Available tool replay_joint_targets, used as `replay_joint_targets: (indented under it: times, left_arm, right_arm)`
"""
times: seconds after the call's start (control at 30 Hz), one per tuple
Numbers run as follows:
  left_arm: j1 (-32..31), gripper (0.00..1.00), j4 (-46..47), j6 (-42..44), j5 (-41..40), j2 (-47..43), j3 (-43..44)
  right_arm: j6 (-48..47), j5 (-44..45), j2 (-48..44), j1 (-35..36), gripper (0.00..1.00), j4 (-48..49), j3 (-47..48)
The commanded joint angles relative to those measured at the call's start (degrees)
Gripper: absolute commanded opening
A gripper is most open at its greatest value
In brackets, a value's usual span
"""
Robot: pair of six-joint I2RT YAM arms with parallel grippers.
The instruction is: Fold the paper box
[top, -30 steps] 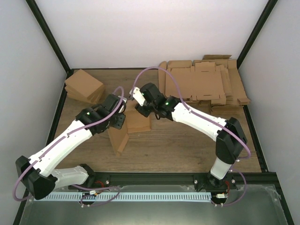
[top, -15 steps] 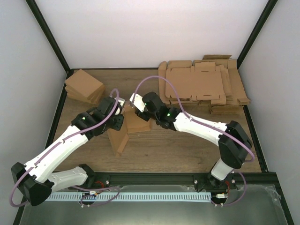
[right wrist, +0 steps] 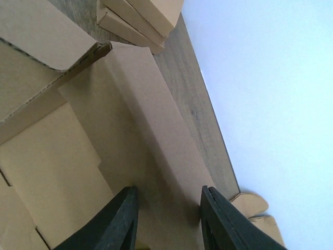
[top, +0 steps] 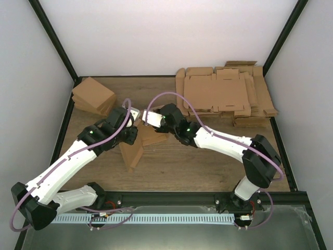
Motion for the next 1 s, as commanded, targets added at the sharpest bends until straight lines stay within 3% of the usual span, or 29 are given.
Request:
replay_joint_targets:
  times: [0.0,0.43,0.57,0.8,0.9,0.97]
  left_arm:
    - [-0.30,0.10,7.24,2.18,4.56,-1.64,0.49]
    - [-0.30,0.10,7.23,3.15,8.48,-1.29,0.48]
    - [-0.30,0.11,7.21,3.09,8.41,-1.20,0.55]
    - [-0.28,0.12,7.66,2.94,9.36,-1.38,0.80]
    - [-0.30,0.16,8.30,2.71,10.04,-1.61,0.86]
    - [-0.30,0.25,8.66,2.45,10.40,-1.90,1.30]
  right_arm:
    - [-7.21,-0.94,2.43,0.38,0.33,1.14,-1.39]
    - [-19.28,0.67,4.56,0.37,0.31,19.28,-6.76]
    - [-20.34,0.32,5.04,0.37,0.20,21.11,-7.09]
    - [-20.22,-0.99,3.78,0.37,0.09,22.44,-8.69]
    - [-20.03,-0.70,3.26,0.37,0.03,22.13,-8.95]
    - [-19.17,-0.40,2.54,0.37,0.02,22.05,-9.21]
